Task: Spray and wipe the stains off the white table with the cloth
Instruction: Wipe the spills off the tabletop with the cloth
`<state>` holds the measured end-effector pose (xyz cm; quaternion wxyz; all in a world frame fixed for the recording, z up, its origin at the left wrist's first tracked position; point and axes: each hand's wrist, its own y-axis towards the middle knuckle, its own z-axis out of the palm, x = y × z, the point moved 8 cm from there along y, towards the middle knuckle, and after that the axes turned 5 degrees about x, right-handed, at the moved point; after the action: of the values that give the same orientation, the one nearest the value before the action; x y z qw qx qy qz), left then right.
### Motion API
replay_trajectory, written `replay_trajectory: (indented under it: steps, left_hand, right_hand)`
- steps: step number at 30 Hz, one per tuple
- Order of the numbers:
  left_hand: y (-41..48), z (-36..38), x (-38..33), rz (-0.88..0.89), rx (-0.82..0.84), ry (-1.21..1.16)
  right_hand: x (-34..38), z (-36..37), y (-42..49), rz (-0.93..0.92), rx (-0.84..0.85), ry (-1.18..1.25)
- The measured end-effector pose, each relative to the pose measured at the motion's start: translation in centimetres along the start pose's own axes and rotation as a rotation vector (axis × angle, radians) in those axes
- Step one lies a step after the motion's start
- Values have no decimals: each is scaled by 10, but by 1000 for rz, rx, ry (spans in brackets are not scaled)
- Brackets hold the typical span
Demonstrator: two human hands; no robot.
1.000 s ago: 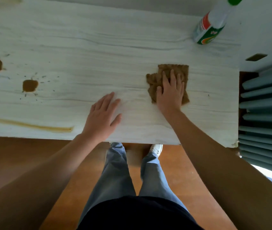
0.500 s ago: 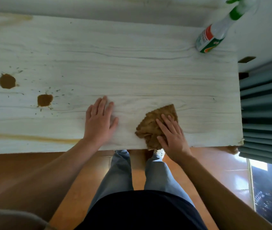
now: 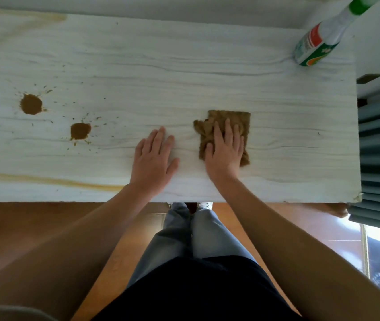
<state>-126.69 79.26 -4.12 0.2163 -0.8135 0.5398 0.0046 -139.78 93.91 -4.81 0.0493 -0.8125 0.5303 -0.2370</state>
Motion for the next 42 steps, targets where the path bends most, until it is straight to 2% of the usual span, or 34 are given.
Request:
replay_trajectory:
  steps: [5, 12, 15, 18, 31, 42]
  left_hand:
    - [-1, -2, 0, 12, 37, 31]
    - [0, -10, -10, -57, 94, 18]
    - [-9, -15, -20, -97, 93, 6]
    - [-31, -20, -31, -124, 74, -25]
    - [-152, -37, 11, -353, 53, 33]
    - [-169, -45, 80, -408, 32, -11]
  right_hand:
    - [-4, 14, -52, -284, 98, -106]
    - [-60, -3, -80, -288, 162, -80]
    - [-70, -20, -87, -378, 108, -18]
    - [-73, -20, -95, -457, 137, -25]
    - [-47, -2, -77, -374, 202, -86]
    - [12, 23, -86, -413, 165, -83]
